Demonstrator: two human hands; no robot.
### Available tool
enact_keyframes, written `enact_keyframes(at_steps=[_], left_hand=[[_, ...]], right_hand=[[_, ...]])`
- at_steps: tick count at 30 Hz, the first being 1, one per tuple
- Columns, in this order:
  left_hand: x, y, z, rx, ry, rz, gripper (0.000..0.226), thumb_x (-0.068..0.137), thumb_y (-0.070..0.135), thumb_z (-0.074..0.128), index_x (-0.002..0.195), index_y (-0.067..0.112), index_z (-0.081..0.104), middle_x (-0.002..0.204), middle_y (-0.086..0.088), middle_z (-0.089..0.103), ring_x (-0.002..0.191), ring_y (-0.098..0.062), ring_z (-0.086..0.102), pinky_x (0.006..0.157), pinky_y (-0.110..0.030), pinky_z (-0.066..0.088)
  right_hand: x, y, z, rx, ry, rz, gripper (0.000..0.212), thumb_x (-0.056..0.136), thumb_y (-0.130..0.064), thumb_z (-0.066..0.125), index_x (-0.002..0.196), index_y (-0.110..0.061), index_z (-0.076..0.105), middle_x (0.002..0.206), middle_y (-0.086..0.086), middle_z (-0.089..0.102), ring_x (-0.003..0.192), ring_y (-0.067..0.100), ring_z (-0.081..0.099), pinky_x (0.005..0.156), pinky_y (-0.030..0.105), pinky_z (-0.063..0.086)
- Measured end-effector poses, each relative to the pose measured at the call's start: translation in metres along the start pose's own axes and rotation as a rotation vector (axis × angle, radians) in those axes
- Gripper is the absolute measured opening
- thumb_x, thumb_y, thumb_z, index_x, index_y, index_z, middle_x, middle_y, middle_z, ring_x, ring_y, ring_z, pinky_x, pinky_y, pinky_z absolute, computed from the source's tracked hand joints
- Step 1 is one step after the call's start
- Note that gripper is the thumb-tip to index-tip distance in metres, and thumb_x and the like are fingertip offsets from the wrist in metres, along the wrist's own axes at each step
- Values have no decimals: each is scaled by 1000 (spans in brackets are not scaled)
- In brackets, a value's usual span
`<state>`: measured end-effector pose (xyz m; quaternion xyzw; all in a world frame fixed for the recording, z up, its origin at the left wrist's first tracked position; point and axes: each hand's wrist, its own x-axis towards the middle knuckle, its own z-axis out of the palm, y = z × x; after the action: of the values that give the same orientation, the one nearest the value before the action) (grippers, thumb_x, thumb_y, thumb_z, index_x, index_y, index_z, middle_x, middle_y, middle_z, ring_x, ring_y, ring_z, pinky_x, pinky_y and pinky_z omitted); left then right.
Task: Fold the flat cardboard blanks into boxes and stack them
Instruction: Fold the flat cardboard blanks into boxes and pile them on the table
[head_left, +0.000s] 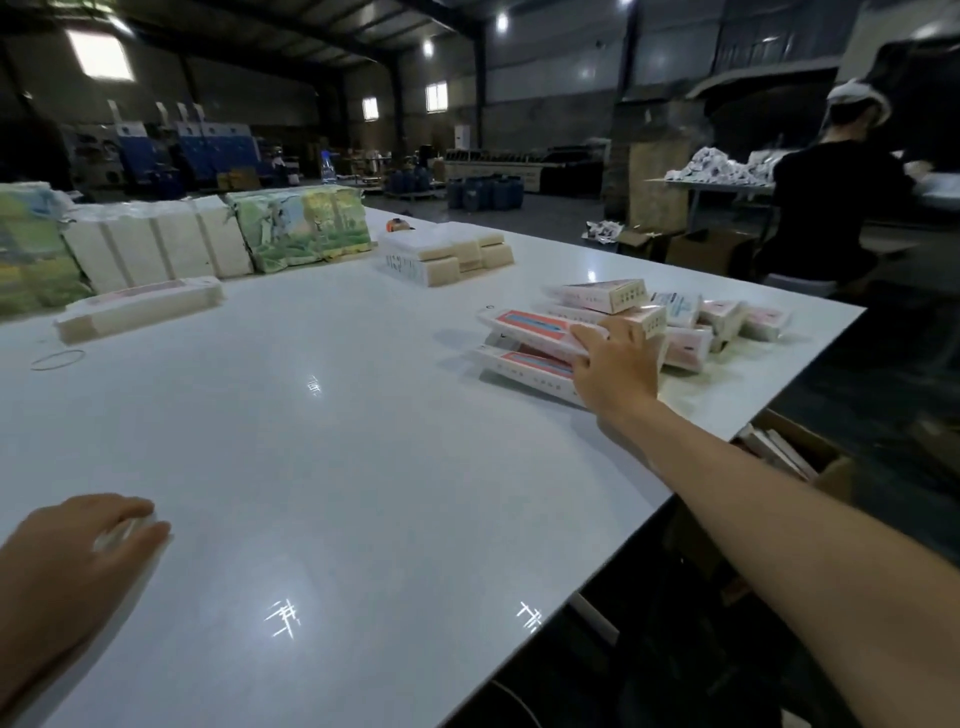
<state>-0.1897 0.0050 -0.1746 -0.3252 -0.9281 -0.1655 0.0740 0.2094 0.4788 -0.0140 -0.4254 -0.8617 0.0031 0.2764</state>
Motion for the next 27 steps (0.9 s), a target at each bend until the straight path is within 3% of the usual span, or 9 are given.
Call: enact_keyframes(at_steps=[4,8,10,12,17,23,27], left_hand=[[-43,113,-74,-45,37,-15,57,76,68,44,103,24,68,102,6,64,99,-22,59,86,-37,44],[-72,173,-109,-73,80,-13,29,84,34,64,98,10,72,103,-8,68,102,-31,58,90,-45,44],[-77,180,-114,-70,81,-27,21,85,20,67,101,7,71,108,-10,67,105,-31,57,92,-43,42],[-79,184,-116,-71,96,-15,21,87,20,65,104,8,70,111,-9,66,108,-29,55,93,-40,41],[-83,188,-119,-127,111,-16,20,88,23,60,102,13,70,106,-1,67,102,-21,56,88,-36,44],[-85,188,-117,-200,97,-63,25,89,30,58,109,19,67,114,6,63,109,-15,53,94,-32,42],[-71,164,-150,-460,110,-306,25,84,27,64,107,19,69,108,3,67,104,-15,60,87,-23,43]], right_hand=[[-2,-25,-18,-74,59,-9,42,91,-24,50,133,-26,51,146,9,35,129,32,30,104,52,31],[-15,-96,-37,131,121,-230,42,91,-24,52,132,-22,54,143,8,42,128,31,35,99,45,33],[-29,-143,-40,271,25,-359,37,92,-25,50,127,-22,59,136,6,51,124,28,41,97,41,34],[-48,-189,-34,353,-141,-471,34,94,-26,46,125,-23,60,133,4,54,122,27,44,98,40,35],[-106,-270,3,278,-434,-668,35,97,-22,39,125,-19,58,129,8,52,121,29,43,96,37,36],[-132,-280,28,246,-393,-750,28,94,-18,39,107,-15,64,120,5,56,109,27,47,87,33,36],[-131,-278,34,301,-379,-749,33,99,-25,36,113,-20,66,124,-3,57,112,22,47,93,32,38]])
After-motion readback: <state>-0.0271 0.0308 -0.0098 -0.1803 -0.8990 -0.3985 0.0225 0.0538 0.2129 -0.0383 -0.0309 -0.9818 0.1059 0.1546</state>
